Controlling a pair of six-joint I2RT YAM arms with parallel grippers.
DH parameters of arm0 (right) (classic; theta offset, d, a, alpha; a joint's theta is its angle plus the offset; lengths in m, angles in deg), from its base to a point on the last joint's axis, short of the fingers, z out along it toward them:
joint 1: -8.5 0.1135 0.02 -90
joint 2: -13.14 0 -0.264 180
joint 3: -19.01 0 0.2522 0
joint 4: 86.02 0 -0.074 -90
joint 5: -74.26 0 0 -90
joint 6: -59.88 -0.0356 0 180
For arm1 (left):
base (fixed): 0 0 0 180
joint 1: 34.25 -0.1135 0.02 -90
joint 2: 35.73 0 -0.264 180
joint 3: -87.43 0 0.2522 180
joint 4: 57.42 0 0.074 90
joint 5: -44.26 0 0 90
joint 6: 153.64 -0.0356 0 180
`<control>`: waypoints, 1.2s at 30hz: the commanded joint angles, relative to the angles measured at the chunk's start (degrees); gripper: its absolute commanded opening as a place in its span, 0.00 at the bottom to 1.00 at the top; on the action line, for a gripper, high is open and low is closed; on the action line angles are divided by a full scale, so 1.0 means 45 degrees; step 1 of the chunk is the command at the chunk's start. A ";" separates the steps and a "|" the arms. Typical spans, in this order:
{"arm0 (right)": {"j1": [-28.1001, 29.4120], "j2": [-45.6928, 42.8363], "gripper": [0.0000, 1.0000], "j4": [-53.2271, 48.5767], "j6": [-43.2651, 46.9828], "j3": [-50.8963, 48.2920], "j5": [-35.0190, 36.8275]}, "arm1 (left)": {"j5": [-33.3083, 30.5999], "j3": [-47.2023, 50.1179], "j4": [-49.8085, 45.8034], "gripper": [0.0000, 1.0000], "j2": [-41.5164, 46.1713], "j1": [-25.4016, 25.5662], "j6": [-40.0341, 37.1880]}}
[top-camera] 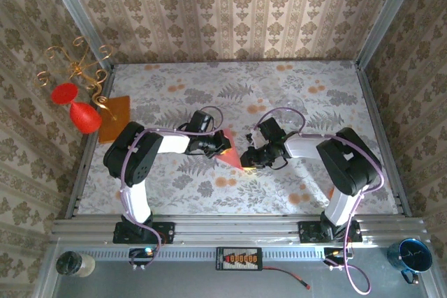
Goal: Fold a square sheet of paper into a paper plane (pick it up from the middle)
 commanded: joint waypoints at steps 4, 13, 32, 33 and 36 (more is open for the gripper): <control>0.0037 -0.1658 0.26 -0.0933 -0.0496 -0.0261 0.1346 | -0.1117 -0.0167 -0.2294 0.05 -0.0819 0.0057 -0.0687; 0.0574 -0.0885 0.16 -0.0664 -0.0489 0.0849 0.0600 | -0.1209 -0.0170 -0.2369 0.05 -0.0920 0.0116 -0.0614; 0.1150 0.1414 0.06 -0.1016 -0.0666 0.2480 0.1570 | -0.1175 -0.0289 -0.2531 0.05 -0.1096 0.0155 -0.0533; 0.1151 0.1449 0.06 -0.1041 -0.0656 0.2474 0.1594 | -0.1175 -0.0274 -0.2527 0.05 -0.1112 0.0155 -0.0531; 0.1145 0.1529 0.06 -0.1044 -0.0675 0.2453 0.1596 | -0.1165 -0.0304 -0.2536 0.05 -0.1120 0.0155 -0.0512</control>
